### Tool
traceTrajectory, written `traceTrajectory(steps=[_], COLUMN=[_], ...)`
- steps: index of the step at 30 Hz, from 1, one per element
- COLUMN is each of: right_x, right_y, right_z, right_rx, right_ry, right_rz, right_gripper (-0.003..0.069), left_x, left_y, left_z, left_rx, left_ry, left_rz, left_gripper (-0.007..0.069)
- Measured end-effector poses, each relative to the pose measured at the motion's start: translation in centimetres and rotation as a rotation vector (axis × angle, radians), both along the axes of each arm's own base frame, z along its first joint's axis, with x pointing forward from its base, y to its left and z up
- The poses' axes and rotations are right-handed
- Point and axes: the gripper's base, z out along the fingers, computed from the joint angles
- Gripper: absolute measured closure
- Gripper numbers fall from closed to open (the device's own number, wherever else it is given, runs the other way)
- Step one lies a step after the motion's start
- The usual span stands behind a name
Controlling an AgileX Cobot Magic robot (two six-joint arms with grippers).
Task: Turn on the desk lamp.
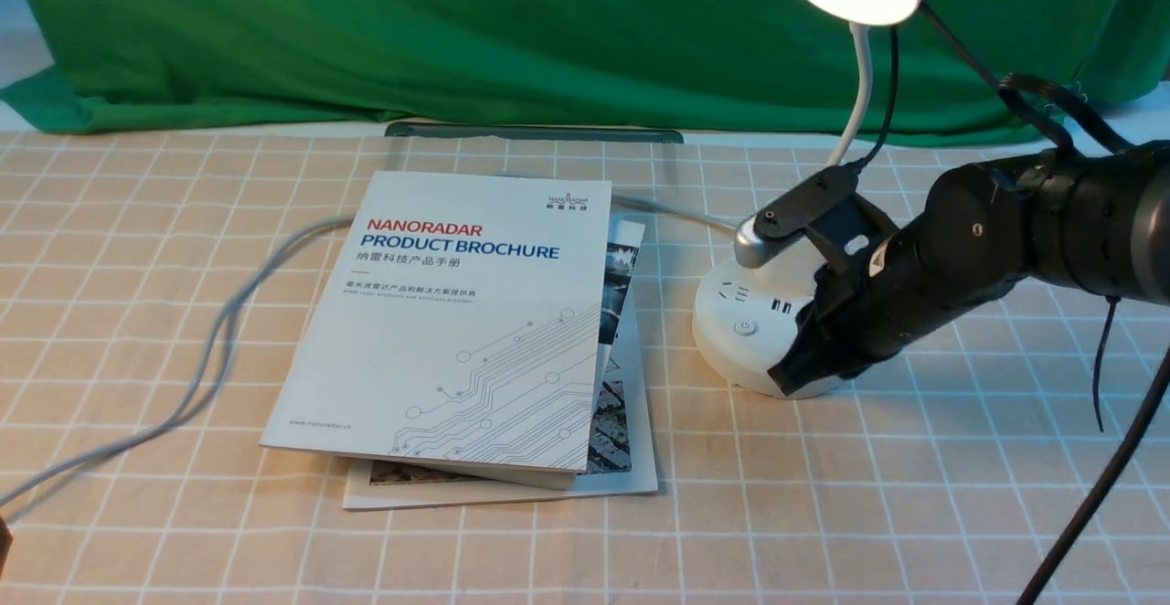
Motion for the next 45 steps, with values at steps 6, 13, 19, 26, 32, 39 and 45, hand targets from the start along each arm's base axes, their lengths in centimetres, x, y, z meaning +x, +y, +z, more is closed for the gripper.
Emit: traceTrajectory(steps=[6,13,19,26,32,39,45], right_x=[-3.0,-10.0,-16.7,-22.4,-24.8,-25.2,-26.5], right_y=[-2.2,-5.1,-7.7,-10.0,-10.9,-11.4,-12.9], right_z=[8.2,13.9,15.3,15.9,15.8,12.8,6.1], right_rx=[0.081,0.18,0.274,0.364,0.405,0.463,0.507], right_ry=[-0.114,-0.295,-0.499,-0.649,-0.73,-0.88,-0.994], right_rz=[-0.058,-0.096,-0.11,-0.122,-0.12,-0.151,-0.286], right_gripper=[0.0564,0.0561,0.056,0.0542,0.0522,0.051,0.0495], left_x=[0.0,0.0,0.0,0.0,0.0,0.0,0.0], left_y=[0.0,0.0,0.0,0.0,0.0,0.0,0.0], left_z=[0.0,0.0,0.0,0.0,0.0,0.0,0.0], left_rx=[0.0,0.0,0.0,0.0,0.0,0.0,0.0], left_ry=[0.0,0.0,0.0,0.0,0.0,0.0,0.0], left_rz=[0.0,0.0,0.0,0.0,0.0,0.0,0.0], left_gripper=[0.0603,0.0603,0.0603,0.0603,0.0603,0.0603,0.0603])
